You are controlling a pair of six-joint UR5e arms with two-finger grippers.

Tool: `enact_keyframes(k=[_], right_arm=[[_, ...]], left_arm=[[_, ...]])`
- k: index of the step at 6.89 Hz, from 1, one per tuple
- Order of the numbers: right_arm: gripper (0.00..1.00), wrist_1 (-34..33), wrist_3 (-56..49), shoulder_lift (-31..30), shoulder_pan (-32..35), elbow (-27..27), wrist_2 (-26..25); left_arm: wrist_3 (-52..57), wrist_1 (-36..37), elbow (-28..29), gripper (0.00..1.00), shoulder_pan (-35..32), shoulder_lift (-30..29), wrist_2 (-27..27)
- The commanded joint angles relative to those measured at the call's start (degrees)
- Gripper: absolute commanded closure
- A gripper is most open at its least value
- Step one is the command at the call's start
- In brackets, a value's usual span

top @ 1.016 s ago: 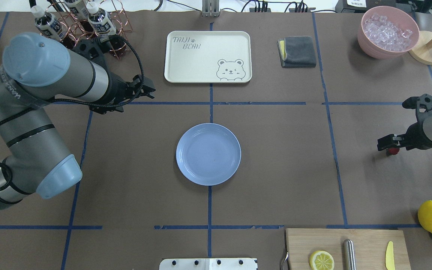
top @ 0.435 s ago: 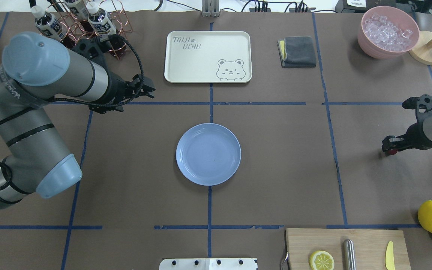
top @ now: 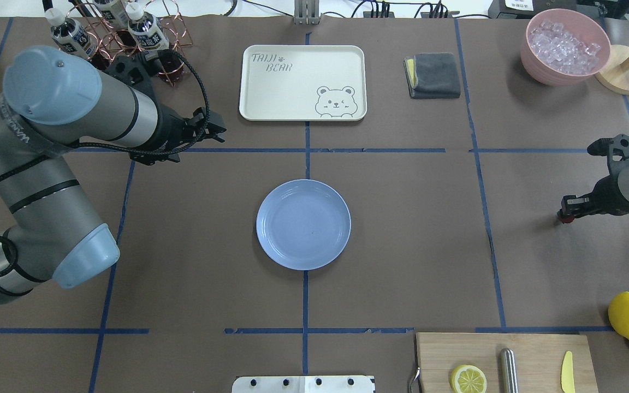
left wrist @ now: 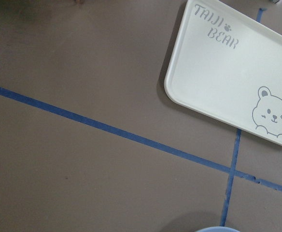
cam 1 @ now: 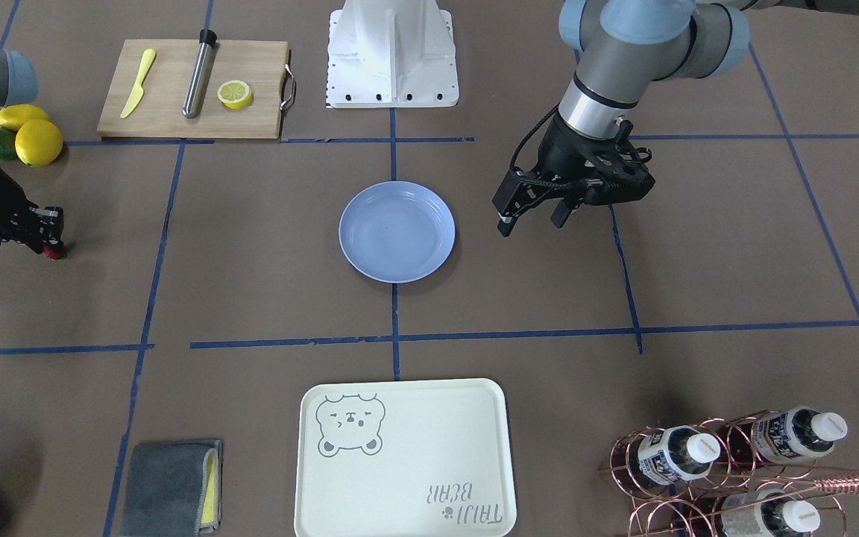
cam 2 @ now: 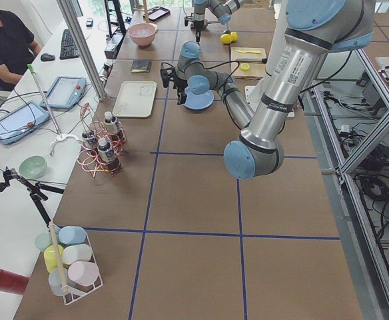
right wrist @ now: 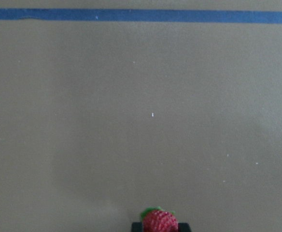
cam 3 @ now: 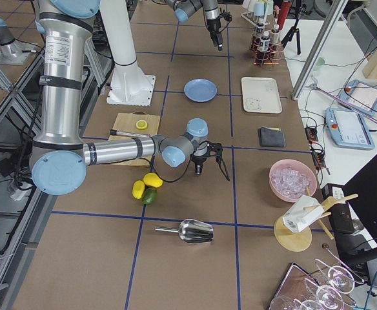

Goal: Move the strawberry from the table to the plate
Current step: 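Close the right gripper on the red strawberry and lift it while the left arm withdraws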

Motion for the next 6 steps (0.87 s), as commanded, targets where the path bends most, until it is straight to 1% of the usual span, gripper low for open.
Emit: enact_keyframes(k=[1, 2, 3, 4, 5, 6], right_arm=[[1.0, -1.2, 0.1, 0.4, 0.8, 4.5, 0.5], [1.0, -6.0, 0.2, 3.7, 0.9, 6.9, 0.8], [1.0, -12.7, 0.8, 9.7, 0.9, 7.9, 0.8], [1.0, -19.1, 1.0, 15.6, 0.2, 8.6, 0.9], [1.0, -24.0, 2.5, 20.8, -1.1, 9.1, 1.9], [1.0, -25.7, 5.6, 24.7, -3.9, 9.1, 1.8]], left_arm=[[2.1, 0.5, -0.1, 0.0, -1.9, 0.1, 0.0], [8.9, 4.1, -0.2, 0.0, -4.0, 0.1, -0.1], [14.5, 6.0, -0.1, 0.0, -6.2, 0.1, -0.1], [20.5, 6.6, -0.2, 0.0, -8.0, 2.8, -0.1], [28.8, 6.8, -0.1, 0.0, -11.1, 4.9, -0.3], [35.1, 6.8, -0.1, 0.0, -13.6, 7.2, -0.5]])
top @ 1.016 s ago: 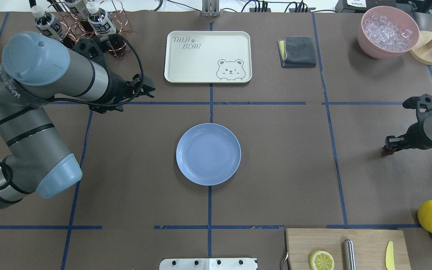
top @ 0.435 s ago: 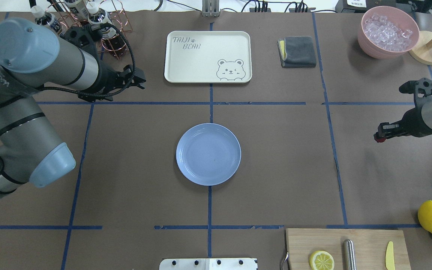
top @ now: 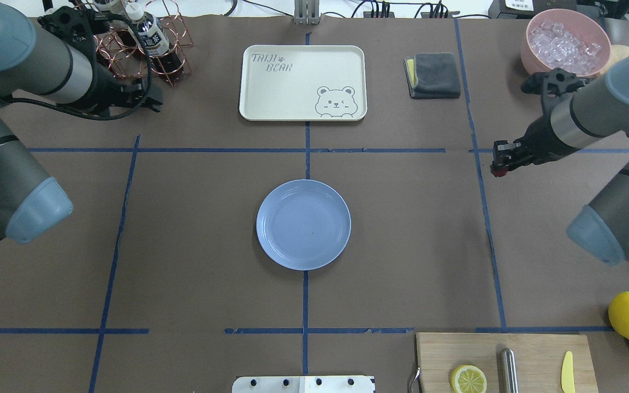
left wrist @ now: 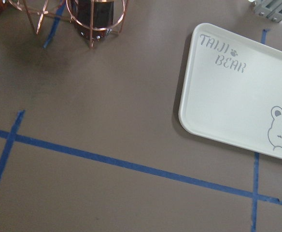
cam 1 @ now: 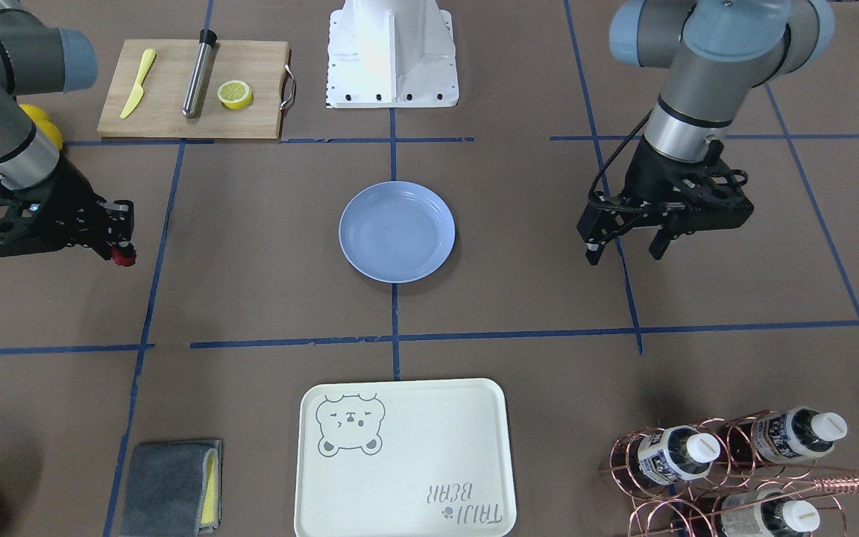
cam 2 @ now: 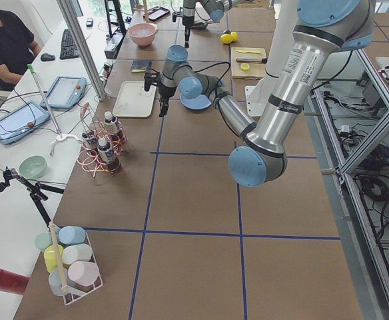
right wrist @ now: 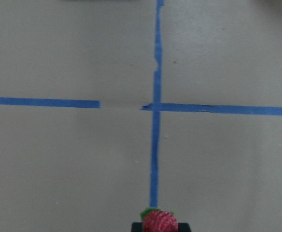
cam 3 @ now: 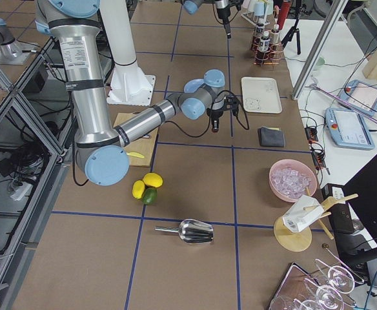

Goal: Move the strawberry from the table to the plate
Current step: 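Carry the strawberry with the right gripper over the blue plate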

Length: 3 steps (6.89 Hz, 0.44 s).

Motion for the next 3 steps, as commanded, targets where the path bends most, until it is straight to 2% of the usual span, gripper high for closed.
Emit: enact_keyframes(k=[1, 3], right_arm=[[1.0, -4.2, 8.0, 9.4, -6.7, 0.0, -0.5], [1.0, -6.4, 11.3, 15.2, -12.3, -0.7, -5.5]], left_arm=[[13.3, 0.1, -0.1, 0.0, -4.2, 6.1, -3.4], [28.9, 0.0, 0.5, 0.0, -11.4, 11.4, -4.4]])
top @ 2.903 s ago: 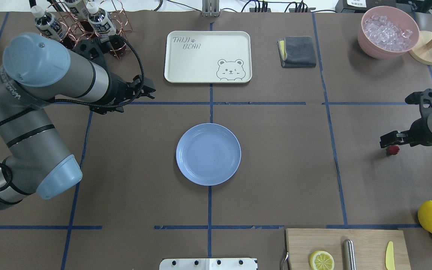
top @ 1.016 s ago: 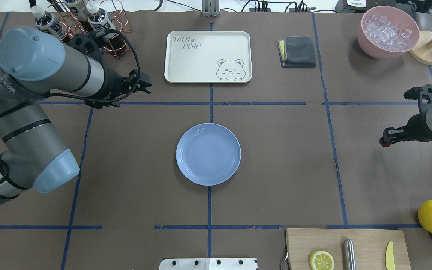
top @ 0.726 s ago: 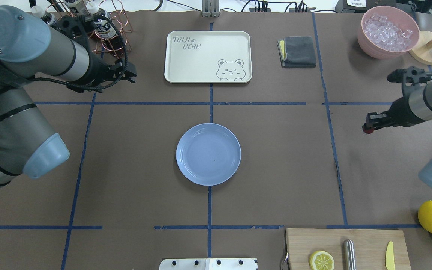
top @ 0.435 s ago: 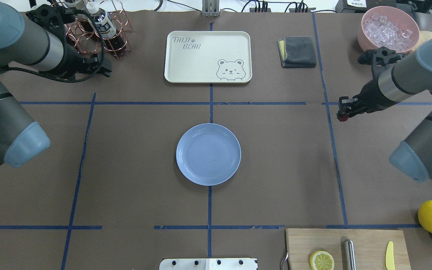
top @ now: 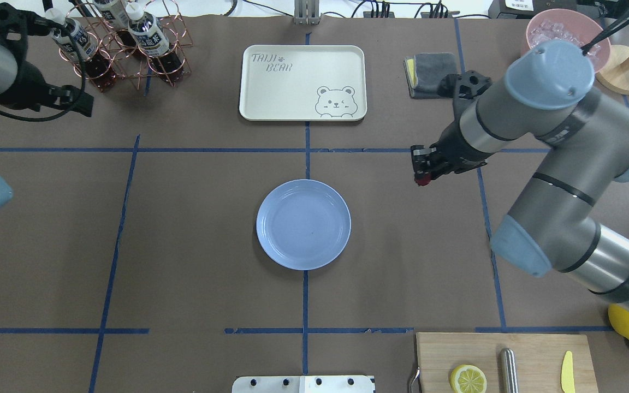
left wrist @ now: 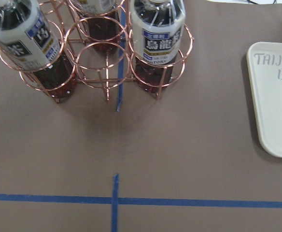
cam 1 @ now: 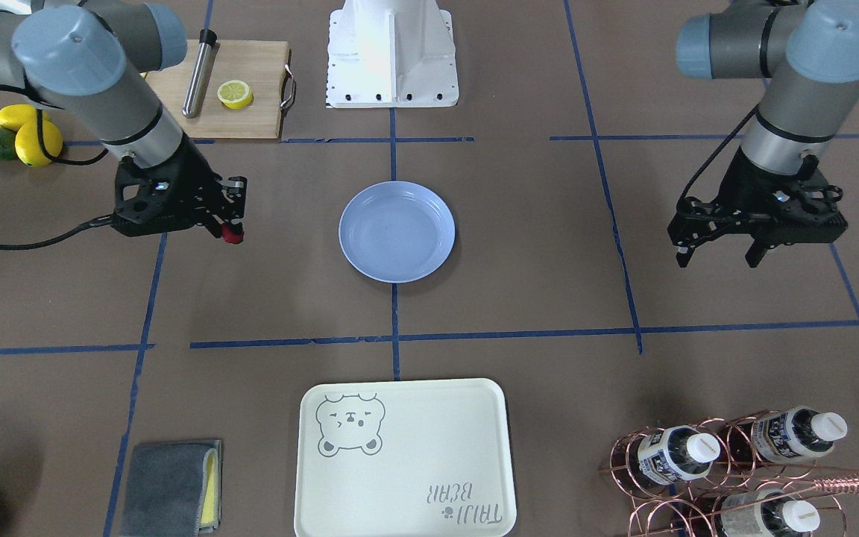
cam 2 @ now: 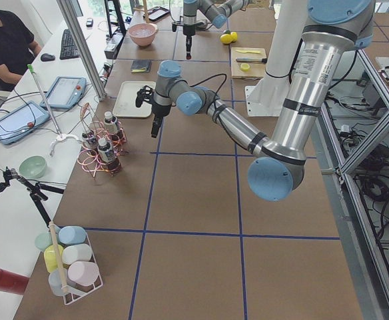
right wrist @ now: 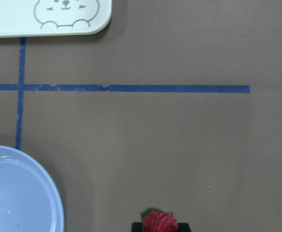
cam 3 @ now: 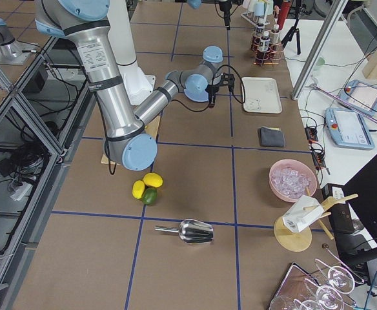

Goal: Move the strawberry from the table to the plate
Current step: 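Carry the strawberry with the right gripper over the blue plate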

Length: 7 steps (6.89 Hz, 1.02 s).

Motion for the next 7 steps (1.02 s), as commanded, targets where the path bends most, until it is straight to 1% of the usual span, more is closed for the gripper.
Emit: enact_keyframes(k=[1, 2, 3, 4, 6, 7], right_arm=[[1.0, -2.8, 3.4, 7.7, -6.0, -3.0, -5.6], [1.0, -2.8, 5.6, 12.3, -8.4, -8.3, -8.2], [1.0, -2.6, 6.0, 15.8, -10.6, -13.3, -10.3], [1.0, -2.5, 6.7, 18.2, -12.3, -16.4, -12.7], [1.0, -2.5, 7.3, 20.6, -14.4, -19.2, -13.4], [1.0, -2.5, 7.3, 22.1, -15.1, -21.6, -13.4]], left_arm=[[12.7, -0.3, 1.5, 0.0, -5.7, 3.9, -0.8], [15.0, -0.9, 2.6, 0.0, -7.4, 4.5, -1.2], [19.7, -0.9, 2.7, 0.0, -9.4, 6.0, -2.6], [22.7, -0.9, 2.8, 0.0, -11.6, 6.7, -2.6], [25.4, -0.9, 4.8, 0.0, -12.6, 7.0, -3.3], [25.6, -0.9, 4.8, 0.0, -12.8, 7.1, -3.4]])
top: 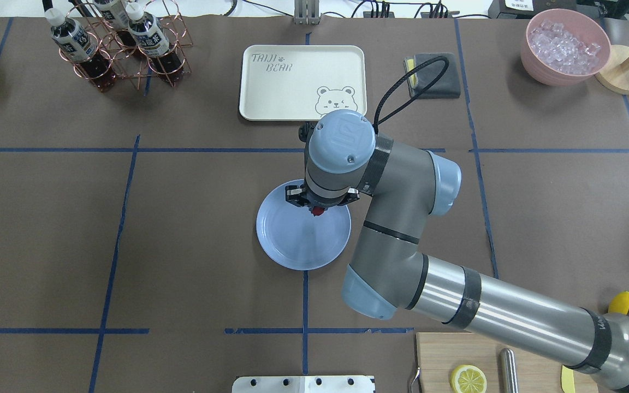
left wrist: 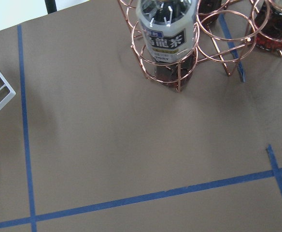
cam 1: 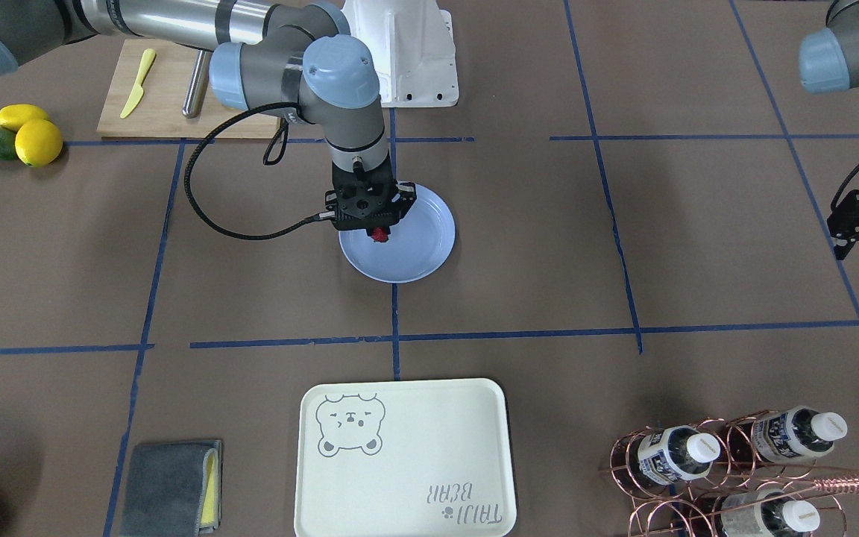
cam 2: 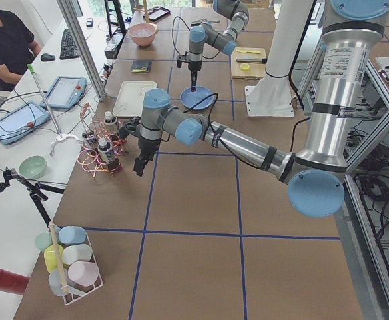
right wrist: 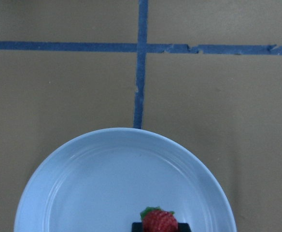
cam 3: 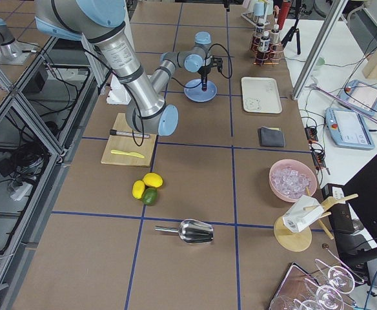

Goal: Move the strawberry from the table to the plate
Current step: 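Carry the strawberry with the right gripper over the blue plate, then lower the strawberry onto the plate and open the right gripper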

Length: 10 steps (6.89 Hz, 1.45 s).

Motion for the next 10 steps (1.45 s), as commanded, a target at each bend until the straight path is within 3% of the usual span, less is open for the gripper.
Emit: enact_keyframes(k=[1, 4, 6, 9, 10], right_arm=[[1.0, 0.1, 0.1, 1.8, -1.5, -3.0, -0.5], [1.0, 4.1, 0.1, 2.3, -1.6, -6.2, -1.2], [0.02, 4.2, 1.5, 2.9, -1.6, -6.2, -1.2], [0.0, 2.0, 2.2, 3.2, -1.1, -3.9, -0.5], [0.0, -6.2, 1.8, 2.8, 0.7, 2.0, 0.0]], left_arm=[[0.9, -0.1, 0.5, 0.0, -1.0, 0.3, -0.7], [0.9, -0.1, 0.5, 0.0, -1.2, 0.3, -0.8], [0.8, 0.0, 0.6, 0.0, -1.2, 0.3, -0.8], [0.8, 0.0, 0.8, 0.0, -1.2, 0.4, -0.8], [0.5, 0.0, 1.5, 0.0, -1.2, 0.3, -2.1]])
